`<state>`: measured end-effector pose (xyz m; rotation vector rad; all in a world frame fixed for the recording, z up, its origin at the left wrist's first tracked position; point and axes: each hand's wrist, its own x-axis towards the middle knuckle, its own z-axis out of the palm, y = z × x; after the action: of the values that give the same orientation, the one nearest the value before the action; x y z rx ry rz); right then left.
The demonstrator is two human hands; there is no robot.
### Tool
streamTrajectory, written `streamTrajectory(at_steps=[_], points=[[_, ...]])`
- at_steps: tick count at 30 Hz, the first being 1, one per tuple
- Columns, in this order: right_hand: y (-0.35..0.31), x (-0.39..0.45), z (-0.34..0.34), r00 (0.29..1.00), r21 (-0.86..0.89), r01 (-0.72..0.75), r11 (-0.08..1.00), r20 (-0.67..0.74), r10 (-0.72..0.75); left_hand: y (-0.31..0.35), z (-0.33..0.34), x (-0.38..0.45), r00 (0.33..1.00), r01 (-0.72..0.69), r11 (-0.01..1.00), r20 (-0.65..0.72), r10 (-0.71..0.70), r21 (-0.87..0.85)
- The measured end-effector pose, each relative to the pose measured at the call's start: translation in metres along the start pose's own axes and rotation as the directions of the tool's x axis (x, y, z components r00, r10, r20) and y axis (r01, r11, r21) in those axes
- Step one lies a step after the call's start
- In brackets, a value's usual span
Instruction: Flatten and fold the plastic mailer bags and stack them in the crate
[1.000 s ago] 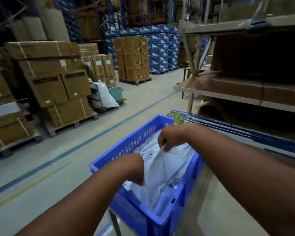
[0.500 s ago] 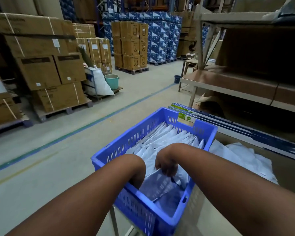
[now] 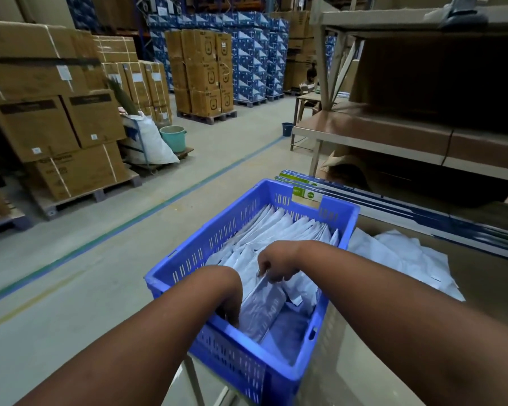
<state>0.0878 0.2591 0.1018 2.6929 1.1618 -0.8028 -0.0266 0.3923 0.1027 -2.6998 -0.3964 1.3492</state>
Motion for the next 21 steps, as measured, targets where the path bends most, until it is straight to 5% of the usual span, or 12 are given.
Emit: streamTrajectory(at_steps=[3, 6, 8, 15, 21], points=[[0.004, -0.015, -0.009, 0.997, 0.095, 0.027, 0.995, -0.079, -0.019, -0.001, -0.017, -0.016, 0.975, -0.038, 0.995, -0.223, 0.015, -0.095], [0.011, -0.044, -0.021, 0.986, 0.166, 0.061, 0.984, -0.165, -0.033, 0.008, -0.036, -0.042, 0.802, -0.078, 0.983, -0.595, -0.039, -0.169], [0.017, -0.07, -0.028, 0.968, 0.119, 0.063, 0.991, -0.247, -0.032, 0.022, -0.046, -0.06, 0.705, -0.12, 0.982, -0.709, -0.018, -0.145], [0.065, -0.159, -0.038, 0.9, -0.076, -0.101, 0.992, -0.433, 0.059, 0.095, -0.08, -0.1, 0.527, -0.286, 0.955, -0.845, 0.091, -0.076], [0.135, -0.233, 0.0, 0.756, -0.096, -0.277, 0.956, -0.636, 0.156, 0.176, -0.084, -0.1, 0.365, -0.336, 0.926, -0.883, 0.294, 0.169]])
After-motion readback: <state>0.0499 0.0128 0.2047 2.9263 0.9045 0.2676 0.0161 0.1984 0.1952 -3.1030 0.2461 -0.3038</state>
